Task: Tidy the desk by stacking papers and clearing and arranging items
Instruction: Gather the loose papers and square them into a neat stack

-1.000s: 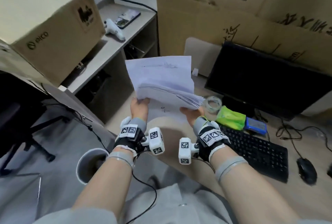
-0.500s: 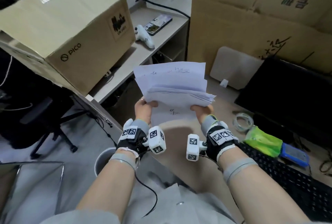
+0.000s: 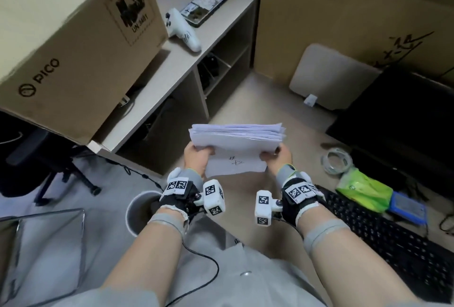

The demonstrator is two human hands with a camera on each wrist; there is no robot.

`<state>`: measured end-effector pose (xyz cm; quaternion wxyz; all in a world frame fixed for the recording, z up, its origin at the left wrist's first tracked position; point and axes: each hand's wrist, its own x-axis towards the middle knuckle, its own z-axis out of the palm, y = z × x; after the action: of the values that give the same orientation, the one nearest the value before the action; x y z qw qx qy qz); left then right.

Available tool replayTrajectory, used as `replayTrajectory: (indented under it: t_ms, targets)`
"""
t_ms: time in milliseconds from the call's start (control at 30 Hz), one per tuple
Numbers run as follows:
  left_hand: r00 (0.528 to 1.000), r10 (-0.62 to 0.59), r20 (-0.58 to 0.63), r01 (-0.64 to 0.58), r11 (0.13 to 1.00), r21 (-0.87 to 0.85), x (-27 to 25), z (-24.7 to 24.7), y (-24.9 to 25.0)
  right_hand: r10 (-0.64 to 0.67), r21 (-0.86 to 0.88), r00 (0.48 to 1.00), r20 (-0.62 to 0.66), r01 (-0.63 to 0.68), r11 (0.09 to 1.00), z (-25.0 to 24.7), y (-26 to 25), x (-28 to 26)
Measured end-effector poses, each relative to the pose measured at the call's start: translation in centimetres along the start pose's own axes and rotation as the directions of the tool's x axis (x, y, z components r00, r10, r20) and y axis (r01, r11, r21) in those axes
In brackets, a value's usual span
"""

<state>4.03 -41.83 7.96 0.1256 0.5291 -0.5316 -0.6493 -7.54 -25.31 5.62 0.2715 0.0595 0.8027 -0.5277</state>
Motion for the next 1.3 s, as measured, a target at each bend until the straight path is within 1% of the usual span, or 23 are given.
replayTrajectory:
  t_ms: [133, 200, 267, 300, 400, 500, 567, 633, 700, 733, 767, 833, 900, 933, 1000, 1033, 1100, 1200, 1233, 1300]
  targets:
    - [1.000, -0.005, 0.025, 0.003, 0.994, 0.108, 0.8, 0.0, -0.7, 0.131, -0.124, 0.991, 0.030, -0.126, 0.984, 1.0, 0.9, 1.2]
    - [0.999, -0.046, 0.005, 0.045, 0.991, 0.124, 0.5, 0.0, -0.7, 0.192, -0.143, 0.978, 0.078, -0.179, 0.973, 0.9, 0.8, 1.2]
    - [0.997, -0.076, -0.030, 0.079, 0.987, 0.137, 0.1, 0.3, -0.4, 0.201, -0.161, 0.971, 0.132, -0.179, 0.971, 0.6, 0.4, 1.4]
    - [0.997, -0.066, -0.038, 0.070, 0.989, 0.129, -0.2, 0.5, -0.1, 0.170, -0.171, 0.976, 0.138, -0.146, 0.974, 0.4, 0.0, 1.6]
    - [0.998, 0.030, -0.059, -0.027, 0.998, 0.051, -0.5, 1.3, 2.5, -0.006, -0.156, 0.999, 0.031, 0.011, 0.988, 0.5, -2.4, 2.2]
    - [0.984, 0.149, -0.102, -0.154, 0.987, -0.039, -1.1, 2.1, 6.6, -0.172, -0.135, 0.985, -0.026, 0.167, 0.977, 0.1, -6.1, 2.6]
    - [0.971, 0.214, -0.109, -0.222, 0.972, -0.074, -1.7, 2.5, 8.7, -0.244, -0.091, 0.968, -0.061, 0.239, 0.967, -0.9, -8.5, 2.5]
    - [0.957, 0.270, -0.109, -0.279, 0.957, -0.076, -1.9, 2.4, 9.8, -0.299, -0.103, 0.953, -0.049, 0.293, 0.951, -1.5, -9.5, 2.9]
    - [0.947, 0.302, -0.111, -0.309, 0.949, -0.059, -1.8, 2.3, 9.6, -0.270, -0.122, 0.963, 0.003, 0.268, 0.956, -1.7, -9.5, 2.8]
    - [0.947, 0.299, -0.119, -0.305, 0.952, -0.035, -1.6, 2.3, 9.2, -0.249, -0.109, 0.969, 0.002, 0.248, 0.963, -1.6, -9.1, 2.8]
    - [0.951, 0.285, -0.122, -0.288, 0.957, -0.013, -1.3, 2.2, 8.6, -0.255, -0.103, 0.967, -0.016, 0.252, 0.962, -1.4, -8.4, 2.8]
    - [0.965, 0.247, -0.084, -0.244, 0.969, 0.046, -0.9, 2.3, 7.3, -0.277, -0.042, 0.960, -0.037, 0.275, 0.960, -0.9, -7.0, 2.5]
    - [0.978, 0.206, -0.012, -0.204, 0.974, 0.104, -0.4, 2.2, 5.5, -0.175, 0.055, 0.985, 0.006, 0.174, 0.983, -0.1, -5.3, 2.3]
    - [0.984, 0.178, 0.009, -0.178, 0.977, 0.117, -0.2, 2.1, 4.6, -0.103, 0.063, 0.994, 0.032, 0.101, 0.993, 0.2, -4.3, 2.3]
    - [0.993, 0.120, 0.002, -0.119, 0.983, 0.137, 0.3, 1.9, 3.1, -0.016, 0.016, 0.999, 0.044, 0.015, 1.000, 0.7, -2.9, 2.4]
    - [0.995, 0.099, -0.008, -0.096, 0.985, 0.144, 0.5, 1.9, 2.6, 0.002, -0.020, 0.999, 0.035, -0.001, 1.000, 0.9, -2.3, 2.6]
    - [0.996, 0.080, -0.028, -0.075, 0.986, 0.148, 1.0, 1.7, 1.9, 0.001, -0.074, 1.000, 0.016, 0.000, 0.997, 1.1, -1.8, 2.8]
    - [0.995, 0.085, -0.044, -0.078, 0.987, 0.142, 1.1, 1.5, 2.1, 0.007, -0.071, 1.000, 0.010, -0.007, 0.997, 1.0, -2.0, 2.6]
    - [0.994, 0.100, -0.043, -0.094, 0.988, 0.123, 0.9, 1.5, 2.5, -0.010, -0.055, 1.000, 0.002, 0.011, 0.998, 1.0, -2.2, 2.7]
    - [0.984, 0.173, -0.031, -0.171, 0.982, 0.078, 0.4, 1.5, 3.7, -0.050, 0.028, 0.999, 0.001, 0.049, 0.998, 0.6, -3.3, 2.3]
